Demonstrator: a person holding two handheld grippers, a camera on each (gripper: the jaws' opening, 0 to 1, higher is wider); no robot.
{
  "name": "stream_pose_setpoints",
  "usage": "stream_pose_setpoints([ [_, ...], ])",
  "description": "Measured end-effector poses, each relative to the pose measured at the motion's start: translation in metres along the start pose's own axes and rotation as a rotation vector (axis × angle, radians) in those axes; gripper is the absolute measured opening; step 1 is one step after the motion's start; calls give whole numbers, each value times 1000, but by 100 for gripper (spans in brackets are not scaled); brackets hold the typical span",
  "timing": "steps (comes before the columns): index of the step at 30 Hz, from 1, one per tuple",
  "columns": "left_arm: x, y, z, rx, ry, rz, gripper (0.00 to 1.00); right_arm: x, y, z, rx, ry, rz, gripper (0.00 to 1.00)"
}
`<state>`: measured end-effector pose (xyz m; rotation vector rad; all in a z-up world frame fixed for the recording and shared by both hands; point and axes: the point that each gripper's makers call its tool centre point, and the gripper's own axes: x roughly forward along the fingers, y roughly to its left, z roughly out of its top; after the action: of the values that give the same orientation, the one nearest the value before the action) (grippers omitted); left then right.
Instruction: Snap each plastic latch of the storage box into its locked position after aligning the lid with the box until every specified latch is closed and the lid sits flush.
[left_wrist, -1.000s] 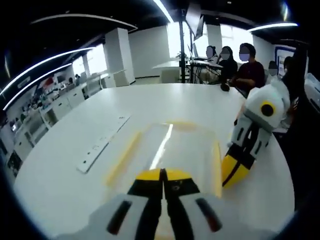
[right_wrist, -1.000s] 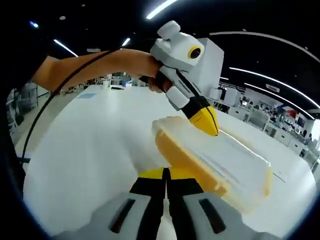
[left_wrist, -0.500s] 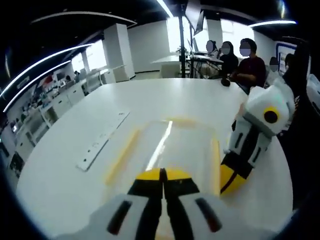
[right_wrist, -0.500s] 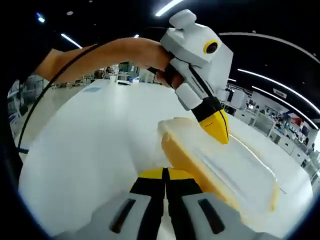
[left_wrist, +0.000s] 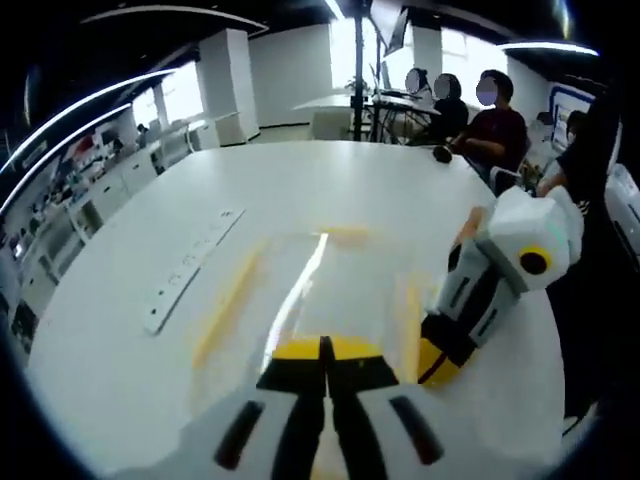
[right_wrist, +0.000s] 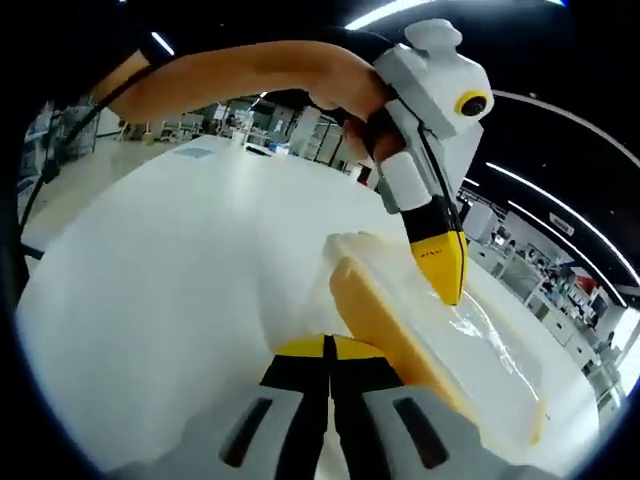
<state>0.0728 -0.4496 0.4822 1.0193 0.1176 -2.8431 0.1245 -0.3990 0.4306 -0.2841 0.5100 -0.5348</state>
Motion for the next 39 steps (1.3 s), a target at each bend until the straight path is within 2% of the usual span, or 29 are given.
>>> stream_pose_setpoints([
  [1,0,4,1,44,1,42,0,1,0,0,4,-4,0,0],
  [2,0,0,-1,24,4,46,0,1,0,-1,-40,8,-6,0],
  [3,0,2,-1,14,4,52,0,2,1,0,-24,5,-6,0],
  [9,0,4,0,8,29,60,0,3,-1,-1,-33,9,2,0],
  [14,0,4,-1,1,37,64,0,7,3,-6,-88,25,1,0],
  [15,0,4,-1,1,36,63,0,8,-1,-8,-75,30,-22,0],
  [16,-1,4,-2,-3,33,64,0,8,1,-9,3,8,26,0],
  [17,-2,4,-2,-5,30,68,0,5,-4,-12,-59,32,18,0],
  [22,-2,3,-4,-10,11,66,0,4,-2,-8,-51,35,13,0],
  [29,-1,0,-2,-14,2,75,0,2,0,-3,8,-1,37,0],
  [30,-1,-1,-2,-16,3,77,0,1,0,0,1,-7,41,0],
  [32,-1,0,-1,-19,1,82,0,-4,-1,11,64,-67,60,0],
  [34,-1,0,-2,-38,-15,90,0,-12,-5,17,82,-79,68,0],
  [39,-4,-2,-2,1,-52,99,0,-29,-7,32,120,-129,110,0],
])
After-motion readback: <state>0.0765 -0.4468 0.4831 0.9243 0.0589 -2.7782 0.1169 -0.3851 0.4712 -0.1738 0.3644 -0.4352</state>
